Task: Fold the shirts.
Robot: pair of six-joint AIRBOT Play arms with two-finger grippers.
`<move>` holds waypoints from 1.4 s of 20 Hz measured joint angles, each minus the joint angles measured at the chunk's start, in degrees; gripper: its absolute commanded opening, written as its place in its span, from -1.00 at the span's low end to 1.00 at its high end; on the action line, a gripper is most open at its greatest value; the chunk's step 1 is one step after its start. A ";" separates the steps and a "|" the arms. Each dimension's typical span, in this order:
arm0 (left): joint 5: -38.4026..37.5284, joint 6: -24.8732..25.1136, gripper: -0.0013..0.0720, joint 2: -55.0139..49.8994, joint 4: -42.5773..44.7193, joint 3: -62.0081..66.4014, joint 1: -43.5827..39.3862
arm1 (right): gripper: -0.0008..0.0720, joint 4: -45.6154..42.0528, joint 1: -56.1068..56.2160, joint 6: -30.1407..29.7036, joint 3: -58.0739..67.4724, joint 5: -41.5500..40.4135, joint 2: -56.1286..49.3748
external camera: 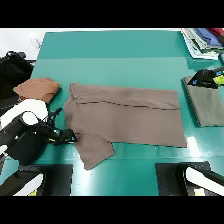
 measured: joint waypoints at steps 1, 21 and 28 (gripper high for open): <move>0.87 0.96 0.51 0.28 -1.92 -0.92 -0.02 | 0.28 0.07 0.13 -0.02 0.00 0.02 0.11; 1.79 6.23 -0.90 3.96 -4.74 2.82 -0.04 | 0.27 -3.72 -24.57 -0.52 -46.58 -2.12 1.55; -1.01 6.10 -0.90 4.61 -3.43 3.26 -0.04 | -0.93 0.61 -17.86 -0.94 -50.01 -7.96 3.72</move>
